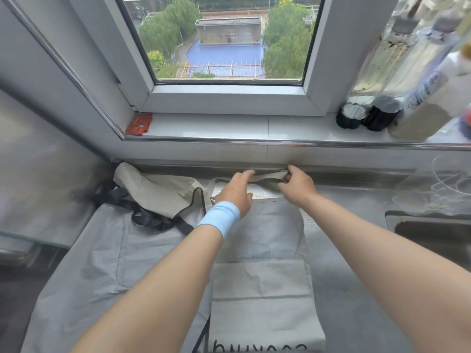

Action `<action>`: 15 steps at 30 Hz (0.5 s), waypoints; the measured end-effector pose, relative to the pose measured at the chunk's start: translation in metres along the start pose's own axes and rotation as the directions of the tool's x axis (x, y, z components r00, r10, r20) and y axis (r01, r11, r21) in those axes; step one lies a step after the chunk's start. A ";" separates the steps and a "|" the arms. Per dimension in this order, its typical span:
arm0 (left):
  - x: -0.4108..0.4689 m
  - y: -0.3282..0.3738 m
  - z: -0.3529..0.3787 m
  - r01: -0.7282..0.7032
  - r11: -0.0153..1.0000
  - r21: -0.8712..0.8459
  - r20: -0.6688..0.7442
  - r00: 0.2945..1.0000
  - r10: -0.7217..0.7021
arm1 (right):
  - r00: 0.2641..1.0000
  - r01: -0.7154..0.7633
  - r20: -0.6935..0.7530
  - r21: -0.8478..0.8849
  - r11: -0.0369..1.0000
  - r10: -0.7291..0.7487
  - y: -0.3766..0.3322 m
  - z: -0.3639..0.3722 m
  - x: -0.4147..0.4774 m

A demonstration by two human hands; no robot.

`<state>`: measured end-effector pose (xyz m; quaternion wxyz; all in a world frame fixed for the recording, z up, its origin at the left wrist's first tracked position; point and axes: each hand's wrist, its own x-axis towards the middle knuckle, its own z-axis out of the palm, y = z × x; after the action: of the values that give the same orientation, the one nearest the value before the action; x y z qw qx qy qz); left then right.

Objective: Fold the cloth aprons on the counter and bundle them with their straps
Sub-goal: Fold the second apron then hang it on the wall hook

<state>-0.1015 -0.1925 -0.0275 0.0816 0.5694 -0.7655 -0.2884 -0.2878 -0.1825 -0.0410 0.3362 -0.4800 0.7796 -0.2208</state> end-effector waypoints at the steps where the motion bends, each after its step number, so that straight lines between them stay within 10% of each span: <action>1: -0.009 -0.002 0.003 -0.012 0.999 0.045 0.028 1.000 0.011 | 1.000 0.017 0.011 0.010 1.000 -0.017 0.005 0.000 -0.009; 4: -0.042 -0.010 0.013 -0.027 0.992 0.123 0.174 0.985 0.005 | 0.989 0.136 -0.041 -0.085 0.987 -0.140 0.018 0.004 -0.040; 9: -0.095 -0.027 0.025 -0.087 0.961 0.263 0.280 0.960 0.010 | 0.952 0.216 0.295 -0.473 0.854 -0.077 0.044 0.014 -0.104; 15: -0.131 -0.046 0.035 -0.117 0.926 0.359 0.358 0.933 -0.021 | 0.907 0.351 0.382 -0.446 0.823 -0.179 0.070 0.020 -0.148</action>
<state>-0.0351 -0.0684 -0.0542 -0.1611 0.4935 -0.8224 -0.2329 -0.2686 -0.0195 -0.0556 0.2872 -0.6855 0.6684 0.0277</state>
